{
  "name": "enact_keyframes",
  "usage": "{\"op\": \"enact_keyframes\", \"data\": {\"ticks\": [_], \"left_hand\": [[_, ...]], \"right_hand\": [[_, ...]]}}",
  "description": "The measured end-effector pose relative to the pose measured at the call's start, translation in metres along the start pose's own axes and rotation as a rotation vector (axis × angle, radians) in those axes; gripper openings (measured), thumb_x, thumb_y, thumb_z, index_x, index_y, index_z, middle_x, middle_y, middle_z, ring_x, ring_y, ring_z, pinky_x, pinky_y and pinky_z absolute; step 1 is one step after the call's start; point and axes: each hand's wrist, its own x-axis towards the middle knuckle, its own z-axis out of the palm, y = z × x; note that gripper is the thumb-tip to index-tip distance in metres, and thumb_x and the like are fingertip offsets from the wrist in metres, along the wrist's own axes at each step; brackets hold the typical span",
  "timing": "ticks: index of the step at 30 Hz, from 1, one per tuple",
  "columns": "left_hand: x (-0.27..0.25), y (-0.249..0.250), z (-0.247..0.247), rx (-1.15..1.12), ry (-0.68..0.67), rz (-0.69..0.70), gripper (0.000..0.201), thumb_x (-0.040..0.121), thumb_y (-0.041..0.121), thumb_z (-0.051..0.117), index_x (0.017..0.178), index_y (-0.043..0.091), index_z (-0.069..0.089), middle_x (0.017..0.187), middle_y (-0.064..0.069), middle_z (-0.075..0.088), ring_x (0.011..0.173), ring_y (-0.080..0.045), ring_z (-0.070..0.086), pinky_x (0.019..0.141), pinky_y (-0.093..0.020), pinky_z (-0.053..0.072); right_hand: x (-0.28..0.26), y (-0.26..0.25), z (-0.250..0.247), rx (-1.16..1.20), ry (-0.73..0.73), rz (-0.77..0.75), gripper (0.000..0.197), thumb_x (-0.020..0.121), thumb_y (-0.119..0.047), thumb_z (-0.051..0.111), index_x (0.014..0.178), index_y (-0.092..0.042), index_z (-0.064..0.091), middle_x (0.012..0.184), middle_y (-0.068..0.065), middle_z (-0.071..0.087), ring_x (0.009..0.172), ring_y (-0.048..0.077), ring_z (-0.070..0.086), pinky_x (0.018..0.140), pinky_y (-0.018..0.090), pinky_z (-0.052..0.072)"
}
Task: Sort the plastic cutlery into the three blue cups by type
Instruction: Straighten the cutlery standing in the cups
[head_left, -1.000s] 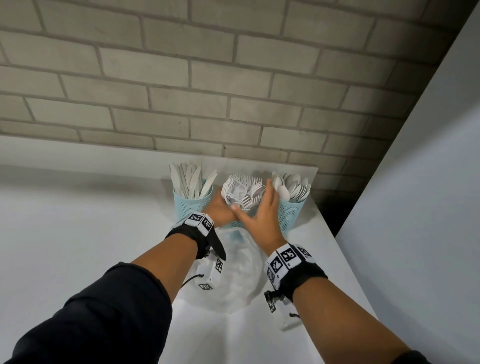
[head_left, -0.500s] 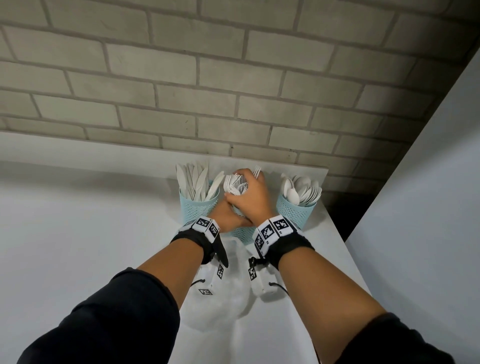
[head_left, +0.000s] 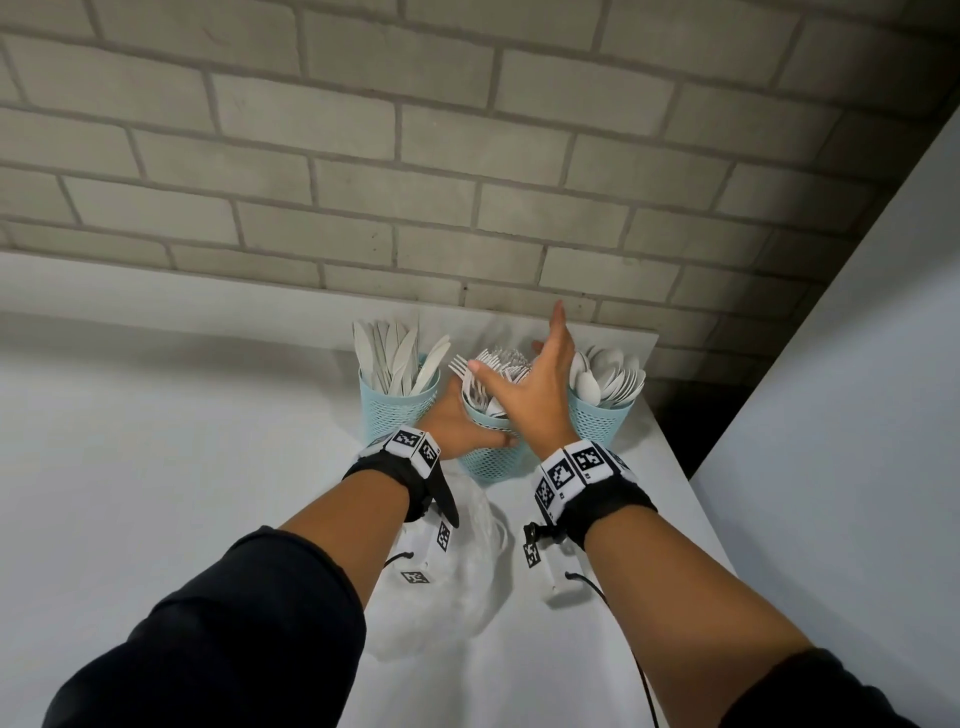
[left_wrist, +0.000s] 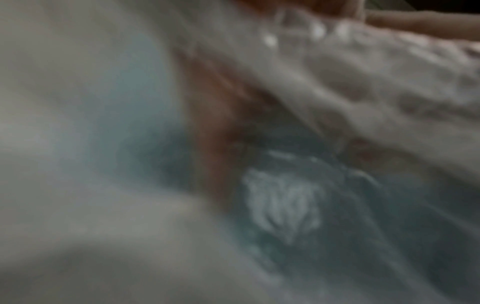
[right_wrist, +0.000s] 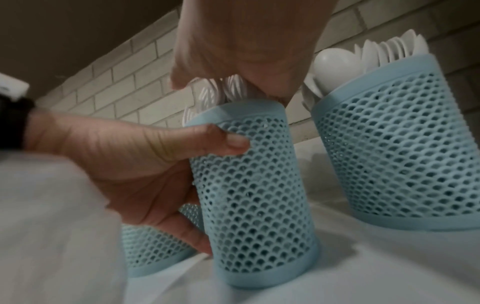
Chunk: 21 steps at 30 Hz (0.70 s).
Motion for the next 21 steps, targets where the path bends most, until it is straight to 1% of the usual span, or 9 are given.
{"op": "enact_keyframes", "data": {"ticks": [3, 5, 8, 11, 13, 14, 16, 18, 21], "left_hand": [[0.001, -0.001, 0.002, -0.007, -0.006, 0.057, 0.122, 0.047, 0.031, 0.089, 0.143, 0.032, 0.014, 0.135, 0.008, 0.047, 0.125, -0.011, 0.047, 0.109, -0.038, 0.038], [0.003, -0.002, 0.003, 0.007, -0.013, 0.045, 0.117, 0.042, 0.034, 0.086, 0.141, 0.025, 0.023, 0.126, 0.003, 0.056, 0.117, -0.012, 0.055, 0.103, -0.038, 0.045], [0.001, 0.000, 0.001, 0.067, -0.009, 0.038, 0.093, 0.052, 0.026, 0.084, 0.132, 0.015, 0.038, 0.116, 0.000, 0.060, 0.109, -0.015, 0.058, 0.099, -0.038, 0.048], [0.002, -0.001, 0.001, 0.118, -0.021, 0.026, 0.073, 0.060, 0.030, 0.084, 0.123, 0.015, 0.049, 0.111, 0.002, 0.059, 0.106, -0.017, 0.056, 0.093, -0.030, 0.046], [0.001, 0.002, 0.000, 0.154, -0.062, 0.005, 0.063, 0.066, 0.029, 0.082, 0.122, 0.017, 0.054, 0.116, 0.002, 0.059, 0.110, -0.016, 0.056, 0.096, -0.030, 0.046], [-0.001, 0.004, 0.000, 0.171, -0.079, 0.000, 0.064, 0.067, 0.029, 0.081, 0.124, 0.017, 0.054, 0.121, 0.001, 0.059, 0.113, -0.016, 0.055, 0.100, -0.032, 0.045], [-0.002, 0.003, 0.000, 0.136, -0.050, 0.004, 0.083, 0.060, 0.033, 0.084, 0.132, 0.017, 0.046, 0.130, 0.000, 0.055, 0.123, -0.017, 0.051, 0.106, -0.035, 0.041], [0.001, -0.001, 0.001, 0.120, -0.012, 0.014, 0.092, 0.058, 0.031, 0.085, 0.136, 0.013, 0.039, 0.130, 0.003, 0.052, 0.124, -0.014, 0.048, 0.104, -0.028, 0.038], [-0.002, 0.004, 0.001, 0.218, 0.019, 0.013, 0.059, 0.073, 0.019, 0.077, 0.125, 0.008, 0.051, 0.114, 0.005, 0.053, 0.113, -0.010, 0.050, 0.096, -0.022, 0.038]], "right_hand": [[0.006, -0.003, 0.003, -0.067, -0.112, 0.095, 0.099, 0.073, -0.051, 0.072, 0.149, -0.019, 0.017, 0.151, 0.005, 0.026, 0.138, 0.020, 0.030, 0.112, 0.036, 0.031], [0.009, -0.008, 0.004, -0.105, -0.247, 0.067, 0.078, 0.076, -0.047, 0.070, 0.140, -0.015, 0.039, 0.142, 0.005, 0.041, 0.126, 0.015, 0.043, 0.105, 0.028, 0.035], [0.010, -0.011, 0.000, -0.180, -0.304, -0.014, 0.064, 0.074, -0.047, 0.073, 0.128, -0.018, 0.055, 0.126, 0.003, 0.053, 0.112, 0.014, 0.050, 0.102, 0.036, 0.044], [0.015, -0.009, -0.004, -0.362, -0.343, -0.056, 0.079, 0.069, -0.048, 0.076, 0.137, -0.025, 0.045, 0.142, 0.005, 0.040, 0.133, 0.020, 0.032, 0.112, 0.041, 0.030], [0.023, -0.014, -0.006, -0.298, -0.534, 0.014, 0.095, 0.066, -0.042, 0.081, 0.145, -0.029, 0.030, 0.152, 0.005, 0.024, 0.140, 0.021, 0.024, 0.111, 0.036, 0.024], [0.027, -0.017, -0.005, -0.276, -0.600, 0.033, 0.102, 0.064, -0.038, 0.083, 0.147, -0.030, 0.023, 0.152, 0.005, 0.024, 0.140, 0.022, 0.026, 0.109, 0.033, 0.026], [0.030, -0.017, -0.003, -0.241, -0.525, 0.072, 0.112, 0.063, -0.032, 0.085, 0.149, -0.029, 0.013, 0.151, 0.006, 0.028, 0.136, 0.021, 0.032, 0.104, 0.030, 0.029], [0.025, -0.016, 0.001, -0.170, -0.379, 0.110, 0.112, 0.063, -0.027, 0.085, 0.149, -0.026, 0.014, 0.147, 0.007, 0.030, 0.132, 0.020, 0.037, 0.101, 0.027, 0.031], [0.025, -0.017, 0.004, -0.208, -0.513, 0.052, 0.093, 0.065, -0.028, 0.084, 0.143, -0.027, 0.033, 0.139, 0.007, 0.040, 0.128, 0.021, 0.043, 0.099, 0.026, 0.035]]}}
